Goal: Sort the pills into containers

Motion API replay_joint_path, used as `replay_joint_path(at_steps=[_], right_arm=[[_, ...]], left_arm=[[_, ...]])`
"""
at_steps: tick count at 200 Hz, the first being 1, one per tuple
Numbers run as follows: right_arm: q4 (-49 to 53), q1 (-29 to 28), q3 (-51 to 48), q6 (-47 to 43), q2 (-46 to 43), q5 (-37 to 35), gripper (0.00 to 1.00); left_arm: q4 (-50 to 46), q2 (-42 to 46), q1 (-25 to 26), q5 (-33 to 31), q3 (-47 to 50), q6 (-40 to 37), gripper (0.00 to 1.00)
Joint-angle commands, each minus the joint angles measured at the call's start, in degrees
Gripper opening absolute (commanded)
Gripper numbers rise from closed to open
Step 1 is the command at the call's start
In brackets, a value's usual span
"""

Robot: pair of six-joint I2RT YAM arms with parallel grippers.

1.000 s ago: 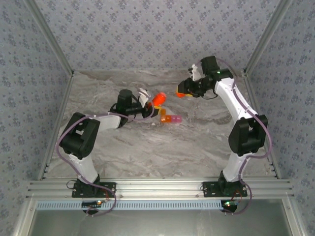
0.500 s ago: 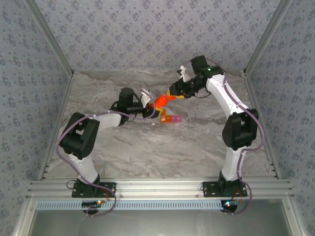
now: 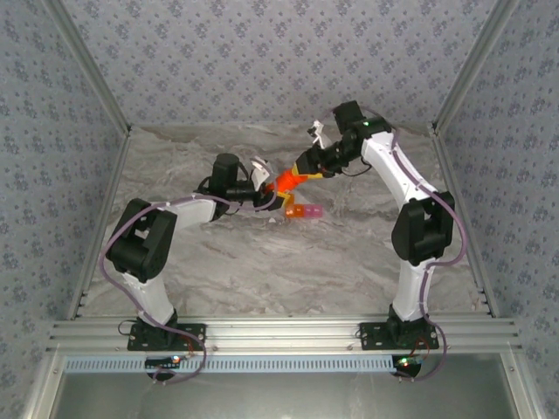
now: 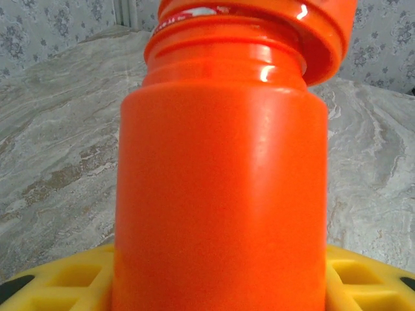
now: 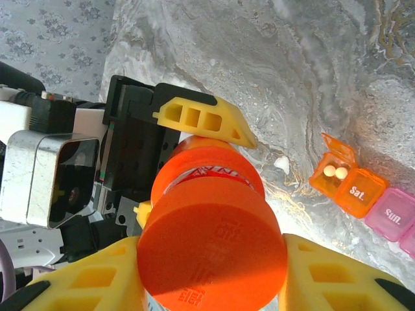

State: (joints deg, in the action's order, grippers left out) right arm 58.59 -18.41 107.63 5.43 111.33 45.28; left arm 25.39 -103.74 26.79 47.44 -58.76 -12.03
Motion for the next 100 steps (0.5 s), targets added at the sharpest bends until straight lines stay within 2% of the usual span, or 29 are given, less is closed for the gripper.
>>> replay_joint_path(at_steps=[1, 64, 100], right_arm=[[2.69, -0.8, 1.66, -2.19, 0.72, 2.7, 0.45], [8.78, -0.88, 3.18, -9.03, 2.02, 9.04, 0.44], [10.93, -0.71, 3.81, -11.3, 2.73, 10.26, 0.45]], left_arm=[[0.27, 0.45, 0.7, 3.34, -1.92, -2.21, 0.0], [-4.31, 3.01, 0.92, 5.93, -2.6, -7.09, 0.0], [-6.13, 4.16, 0.99, 6.96, -3.52, -8.27, 0.0]])
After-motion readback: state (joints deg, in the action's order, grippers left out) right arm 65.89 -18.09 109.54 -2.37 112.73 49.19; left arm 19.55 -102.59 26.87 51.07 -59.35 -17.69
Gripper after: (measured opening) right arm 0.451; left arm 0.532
